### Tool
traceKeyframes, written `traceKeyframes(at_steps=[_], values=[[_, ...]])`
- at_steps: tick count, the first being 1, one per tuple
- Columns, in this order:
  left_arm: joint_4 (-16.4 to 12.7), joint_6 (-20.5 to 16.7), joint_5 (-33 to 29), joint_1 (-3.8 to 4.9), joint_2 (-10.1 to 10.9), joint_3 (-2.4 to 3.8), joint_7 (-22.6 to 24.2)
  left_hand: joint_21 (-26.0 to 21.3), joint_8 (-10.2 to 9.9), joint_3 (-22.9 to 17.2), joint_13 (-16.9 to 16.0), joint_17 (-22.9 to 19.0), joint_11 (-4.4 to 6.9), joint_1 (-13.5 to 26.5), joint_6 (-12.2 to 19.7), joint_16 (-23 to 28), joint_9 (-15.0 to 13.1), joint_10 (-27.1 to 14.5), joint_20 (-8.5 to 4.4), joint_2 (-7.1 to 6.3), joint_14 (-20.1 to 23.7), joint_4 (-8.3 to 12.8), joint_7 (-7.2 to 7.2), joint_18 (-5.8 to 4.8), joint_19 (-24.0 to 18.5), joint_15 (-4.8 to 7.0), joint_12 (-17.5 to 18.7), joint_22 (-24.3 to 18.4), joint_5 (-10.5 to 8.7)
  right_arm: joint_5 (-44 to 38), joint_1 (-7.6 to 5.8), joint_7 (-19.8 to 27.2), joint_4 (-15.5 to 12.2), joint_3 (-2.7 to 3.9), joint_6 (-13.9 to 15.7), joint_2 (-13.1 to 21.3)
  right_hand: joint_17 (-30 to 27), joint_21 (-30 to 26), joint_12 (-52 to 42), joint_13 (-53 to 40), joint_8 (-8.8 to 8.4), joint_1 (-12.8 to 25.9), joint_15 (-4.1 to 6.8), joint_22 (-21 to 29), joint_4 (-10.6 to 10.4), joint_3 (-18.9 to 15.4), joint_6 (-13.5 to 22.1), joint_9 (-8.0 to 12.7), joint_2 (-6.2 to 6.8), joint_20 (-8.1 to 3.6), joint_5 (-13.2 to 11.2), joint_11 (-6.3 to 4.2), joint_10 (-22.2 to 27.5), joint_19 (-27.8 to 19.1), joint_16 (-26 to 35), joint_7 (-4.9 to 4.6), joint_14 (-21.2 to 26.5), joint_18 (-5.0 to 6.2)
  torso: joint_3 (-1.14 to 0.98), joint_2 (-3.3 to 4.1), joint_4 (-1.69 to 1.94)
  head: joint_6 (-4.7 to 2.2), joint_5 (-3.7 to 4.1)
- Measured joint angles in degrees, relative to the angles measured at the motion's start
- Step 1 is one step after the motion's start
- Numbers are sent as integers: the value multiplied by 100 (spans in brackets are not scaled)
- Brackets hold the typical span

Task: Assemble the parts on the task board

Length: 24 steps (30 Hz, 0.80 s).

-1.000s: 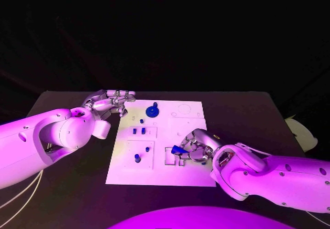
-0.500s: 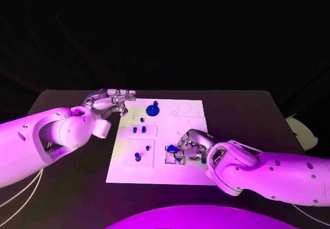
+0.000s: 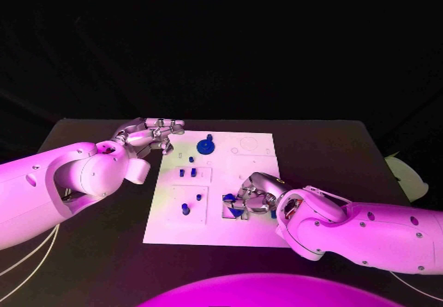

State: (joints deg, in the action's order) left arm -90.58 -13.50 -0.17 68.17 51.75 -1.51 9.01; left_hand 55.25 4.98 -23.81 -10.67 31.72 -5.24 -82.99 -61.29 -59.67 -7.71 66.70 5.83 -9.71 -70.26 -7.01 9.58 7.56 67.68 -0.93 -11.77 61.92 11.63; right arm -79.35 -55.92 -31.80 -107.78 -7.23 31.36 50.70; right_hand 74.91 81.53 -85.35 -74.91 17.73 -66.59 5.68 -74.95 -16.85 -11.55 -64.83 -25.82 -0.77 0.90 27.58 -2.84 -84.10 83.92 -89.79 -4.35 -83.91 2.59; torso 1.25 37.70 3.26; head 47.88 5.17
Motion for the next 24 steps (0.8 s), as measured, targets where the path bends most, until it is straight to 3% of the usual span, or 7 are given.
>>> traceKeyframes(at_steps=[3, 5, 6, 7, 13, 24], values=[[0, 5, 1, 0, 0, 0, -7, 0, 0, 0, 0, 0, 0, 0, 0, 0, 0, 0, 0, 0, 0, 0, 0, 0, 0, 0, 0, 0, 0, -18, -1, -14, -1, 0, -4, 0, 0, 24, -43, 0, 39, 81, 0, 0, 5, -39, -33, -34, -52, 0, -44, -1, 1, 0, 0, 32, 0, 0, 1, -2, -2, 1, -1], [0, 7, 2, 0, 0, 0, -11, 0, 0, 0, 0, 0, 0, 0, 0, 0, 0, 0, 0, 0, 0, 0, 0, -1, 0, 0, 0, 0, 0, -30, -2, -22, -3, 0, -5, -1, 0, 35, -72, 0, 48, 174, 20, 1, -5, -92, -163, -55, -53, -4, -119, -21, 1, 4, 0, 158, -20, 0, 1, -3, -2, 1, -7], [0, 8, 2, 0, 0, 0, -13, 0, 0, 0, 0, 0, 0, 0, 0, 0, 0, 0, 0, 0, 0, 0, 0, -1, 0, 0, 0, 0, 0, -37, -2, -25, -3, 0, -6, -2, 0, 35, -72, 0, 93, 251, 20, 1, 7, -119, -345, -100, -73, -18, -205, -34, 13, 19, 0, 301, -20, 0, 1, -3, -1, 1, -10], [0, 10, 3, 0, 0, 0, -15, 0, 0, 0, 1, 0, 0, 0, 0, 0, 0, 0, 0, 0, 0, 0, 0, 0, 0, 0, 0, 0, 0, -48, -2, -30, -4, 0, -6, -2, 0, 35, -72, 0, 133, 285, 20, 1, 7, -151, -416, -130, -105, -21, -294, -51, 31, 21, 0, 373, -21, 0, 1, -4, -1, -2, -12], [0, 16, 5, 1, 1, 0, -24, -22, 0, 15, -6, -5, 0, 24, 0, 0, 6, 0, 0, 24, 0, -15, 0, 0, 0, 0, 0, -13, 0, -106, -4, -45, -7, 1, -3, -6, -1, 66, -72, 0, 135, 618, 20, 1, 0, -315, -407, -177, -54, -21, -907, -60, 42, 21, 0, 364, -21, 0, 1, -4, -1, -4, -19], [0, 16, 9, 1, 6, 0, -26, -22, 0, 15, -5, -15, 0, 31, 0, 0, 6, 0, 0, 31, 0, -15, 0, -1, 0, 0, 0, -22, 0, -232, -4, -71, -36, 2, 7, 2, -1, 66, -72, 1, 155, 664, 20, 2, 0, -315, -405, -198, -5, -20, -929, -59, 42, 21, 0, 367, -21, 0, 0, -4, 1, -4, -27]])
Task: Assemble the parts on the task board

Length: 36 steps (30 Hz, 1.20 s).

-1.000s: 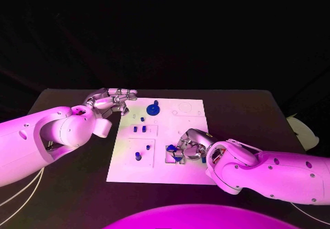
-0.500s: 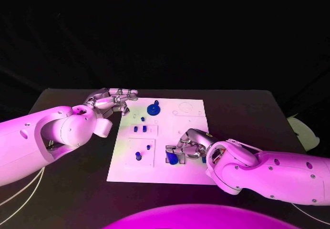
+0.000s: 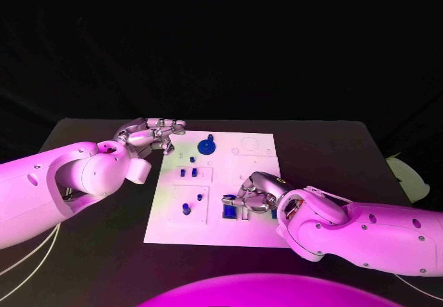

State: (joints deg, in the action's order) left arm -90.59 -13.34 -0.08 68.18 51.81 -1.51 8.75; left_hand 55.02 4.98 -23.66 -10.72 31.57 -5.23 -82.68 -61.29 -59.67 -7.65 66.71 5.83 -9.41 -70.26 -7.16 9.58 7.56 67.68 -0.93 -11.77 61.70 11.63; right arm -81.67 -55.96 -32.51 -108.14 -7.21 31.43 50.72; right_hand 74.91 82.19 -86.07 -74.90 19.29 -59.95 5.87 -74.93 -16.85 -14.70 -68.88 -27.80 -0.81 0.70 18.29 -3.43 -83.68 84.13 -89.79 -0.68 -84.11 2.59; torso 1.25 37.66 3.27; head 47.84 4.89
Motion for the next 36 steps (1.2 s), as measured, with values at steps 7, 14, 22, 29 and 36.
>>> traceKeyframes(at_steps=[7, 14, 22, 29, 36], values=[[-2, -1, 2, 0, 10, 0, 0, 0, 0, 0, 0, 0, 0, 0, 0, 0, 0, 0, 0, 0, 0, 0, 0, 1, 0, 0, 0, 0, 0, -71, 0, 5, -134, 3, 2, 104, 0, 0, 0, -5, 78, -386, 0, 0, 74, 74, 59, -82, -19, 0, 338, 0, 0, 0, 0, 21, 0, 0, -3, 0, -3, -3, -5], [-3, -1, 3, 0, 15, 0, -1, 0, 0, 0, 1, 1, 0, 0, 0, 0, -1, 0, 0, 0, 0, 0, 0, 0, 0, 0, 0, 0, 0, -121, 0, 55, -295, 5, -23, 261, 5, 0, 0, -10, 87, -987, 19, 1, 207, 207, 137, -122, 1, -20, 402, 0, 0, -21, 0, 26, 20, 1, -4, 0, -8, -10, -15], [14, 0, 4, -1, 12, 0, -1, 0, 0, 0, 1, 1, 0, 0, 0, 0, -1, 0, 0, 0, 0, 0, 0, 1, 0, 0, 0, 1, 0, -110, -90, 171, -426, 9, 13, 633, 4, -320, 308, -20, -153, -1173, 0, 2, 148, 198, 549, -23, 67, -20, 604, 121, -33, -21, 24, -136, 8, 1, -9, -10, -20, -35, 2], [43, 0, 5, -2, 0, -2, -1, 0, 0, 0, 2, 1, 0, 0, 0, 0, -1, 0, 0, 0, 0, 0, 0, 1, 0, 0, 0, 1, 0, -6, -336, 356, -537, 24, 57, 1180, 3, -509, 449, -21, -424, -1347, -110, 2, 118, 198, 727, 118, 77, 55, 668, 218, -30, -11, 63, -278, 17, 1, -25, -38, -50, -61, 66], [59, 1, 6, -2, -19, -3, -3, 0, 0, 0, 2, 1, 0, 0, 0, 0, -1, 0, 0, 0, 0, 0, 0, 0, 0, 0, 0, 1, 0, -98, -367, 407, -526, -12, -4, 1683, 3, -438, 449, -19, -447, -1361, -128, 2, 77, 157, 639, 135, 63, 96, 668, 228, -21, -10, 63, -254, -1, 1, -32, -50, -82, -90, 141]])
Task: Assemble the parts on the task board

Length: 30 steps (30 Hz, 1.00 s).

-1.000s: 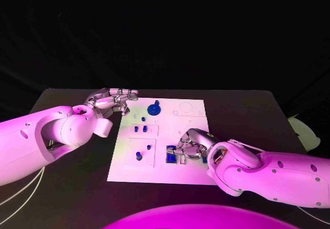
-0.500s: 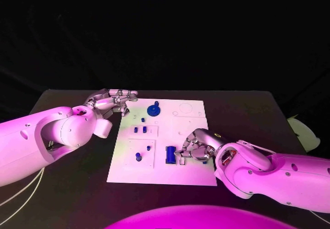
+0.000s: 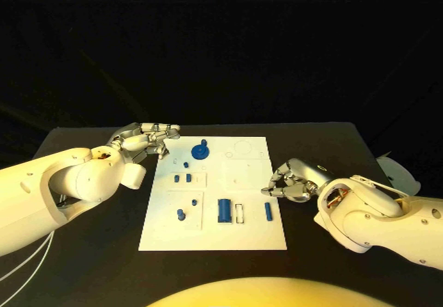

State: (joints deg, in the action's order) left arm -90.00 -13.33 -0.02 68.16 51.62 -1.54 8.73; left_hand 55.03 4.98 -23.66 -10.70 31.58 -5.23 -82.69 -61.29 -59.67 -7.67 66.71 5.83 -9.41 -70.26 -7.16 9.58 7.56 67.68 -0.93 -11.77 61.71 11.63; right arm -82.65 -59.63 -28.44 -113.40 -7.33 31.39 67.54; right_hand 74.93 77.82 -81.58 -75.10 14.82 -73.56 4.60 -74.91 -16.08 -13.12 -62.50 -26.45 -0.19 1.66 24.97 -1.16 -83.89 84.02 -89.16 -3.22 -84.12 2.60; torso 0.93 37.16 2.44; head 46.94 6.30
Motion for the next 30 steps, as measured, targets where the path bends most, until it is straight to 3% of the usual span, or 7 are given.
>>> traceKeyframes(at_steps=[9, 21, 30], values=[[7, 11, 1, 0, -31, -1, -4, 0, 0, 0, -5, -5, 0, 0, 0, 0, 0, 0, 0, 0, 21, 0, 0, 0, 0, 21, 0, -7, 0, -241, 179, -29, -16, -44, -144, 164, 0, 7, 0, 4, -32, 0, 0, 0, -30, -30, -73, 24, 0, 0, -81, 0, 0, 0, 0, -8, 0, 0, -7, -1, -4, -1, 29], [-1, 22, 1, -1, -19, -3, -6, -24, 0, 0, -4, -14, 0, 0, 0, 0, 5, 0, 0, 0, 21, 0, 0, 0, 0, 21, 0, -7, 0, -406, 453, -141, 159, -53, -268, -123, -1, 7, -6, 4, -139, 0, 0, -4, -30, -30, -73, 92, 0, 0, -81, 0, 0, 0, 0, -8, 0, 0, -3, 2, -3, 35, 24], [-6, 29, 1, -1, -4, -3, -6, -24, 0, 0, -4, -13, 0, 0, 0, 0, 4, 0, 0, 0, 21, 0, 0, 0, 0, 21, 0, -6, 0, -432, 513, -205, 258, -53, -295, -284, -2, 7, -7, 0, -139, 1, 0, -4, -30, -30, -73, 100, 0, -1, -81, 0, 1, 0, 0, -8, 0, 0, -3, 3, -3, 56, 5]])
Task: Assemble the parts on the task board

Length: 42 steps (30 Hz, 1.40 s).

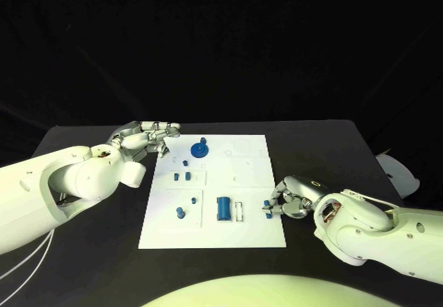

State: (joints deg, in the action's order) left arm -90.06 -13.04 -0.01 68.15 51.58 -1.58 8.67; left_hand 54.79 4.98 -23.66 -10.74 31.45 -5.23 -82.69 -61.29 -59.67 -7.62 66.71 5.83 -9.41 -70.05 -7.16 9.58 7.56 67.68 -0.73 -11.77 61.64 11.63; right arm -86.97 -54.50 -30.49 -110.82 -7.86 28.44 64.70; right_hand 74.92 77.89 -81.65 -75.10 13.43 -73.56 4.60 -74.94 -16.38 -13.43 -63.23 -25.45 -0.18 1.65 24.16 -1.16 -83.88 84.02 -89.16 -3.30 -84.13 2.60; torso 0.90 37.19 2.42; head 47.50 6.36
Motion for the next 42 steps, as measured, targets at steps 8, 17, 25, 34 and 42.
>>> traceKeyframes(at_steps=[8, 17, 25, 34, 42], values=[[-8, 3, 0, 0, 22, 0, 1, 0, 0, 0, 0, 0, 0, 0, 0, 0, 0, 0, 0, 0, 0, 0, 0, 0, 0, 0, 0, 0, 0, -30, 10, -58, 90, 1, -65, -61, 0, 0, -10, 5, 0, 0, 0, 0, -16, -16, -86, 14, 0, 0, 0, 0, 0, 0, 0, 4, 0, 0, 0, -1, -1, 15, -16], [-20, 7, 1, 0, 38, 0, 1, 0, 0, 0, 1, 1, 0, 0, 0, 0, -1, 0, 0, 0, 0, 0, 0, 0, 0, 0, 0, 0, 0, -153, 23, -105, 143, 12, -194, -171, -1, 0, 7, 4, 8, -8, 0, 1, -15, -48, -181, 19, 9, 0, -70, 0, 0, 0, 0, 58, 0, 0, -3, -1, -3, 37, -30], [-42, 11, 1, 0, 57, 0, -1, 0, 0, 0, -5, 1, 0, 0, 0, 22, -1, 0, 0, 0, 19, 0, 0, 0, 0, -19, 0, -7, 0, -414, 16, -118, 183, 33, -380, -215, -1, 0, 46, 5, 0, -141, 0, 2, 1, -111, -221, 21, 141, 0, -188, 0, 0, 0, 0, 54, 0, 0, -3, -1, -4, 52, -35], [-53, 18, 1, 0, 59, 0, -6, 0, 0, 0, -4, -6, -20, 0, 20, 22, -1, -20, 0, 0, 19, 0, -20, 0, 0, -19, 0, -12, 0, -819, 12, -129, 224, 41, -545, -320, -1, 0, 44, -21, -50, -667, -1, 3, 189, 76, -261, 24, 223, 0, -313, 6, 7, 0, 0, 54, 0, 0, -3, -4, -7, 65, -31], [-55, 21, 1, 2, 60, 0, -8, 0, 0, 0, -3, -5, -20, 0, 20, 22, -1, -20, 0, 0, 19, 0, -20, 0, 0, -19, 0, -12, 0, -1129, 4, -132, 239, 49, -684, -418, 3, 0, 108, -160, -105, -941, -2, 3, 289, 338, -260, 151, 290, 0, -500, -3, -2, 0, 0, 53, -1, 0, -2, -4, -4, 58, -19]])
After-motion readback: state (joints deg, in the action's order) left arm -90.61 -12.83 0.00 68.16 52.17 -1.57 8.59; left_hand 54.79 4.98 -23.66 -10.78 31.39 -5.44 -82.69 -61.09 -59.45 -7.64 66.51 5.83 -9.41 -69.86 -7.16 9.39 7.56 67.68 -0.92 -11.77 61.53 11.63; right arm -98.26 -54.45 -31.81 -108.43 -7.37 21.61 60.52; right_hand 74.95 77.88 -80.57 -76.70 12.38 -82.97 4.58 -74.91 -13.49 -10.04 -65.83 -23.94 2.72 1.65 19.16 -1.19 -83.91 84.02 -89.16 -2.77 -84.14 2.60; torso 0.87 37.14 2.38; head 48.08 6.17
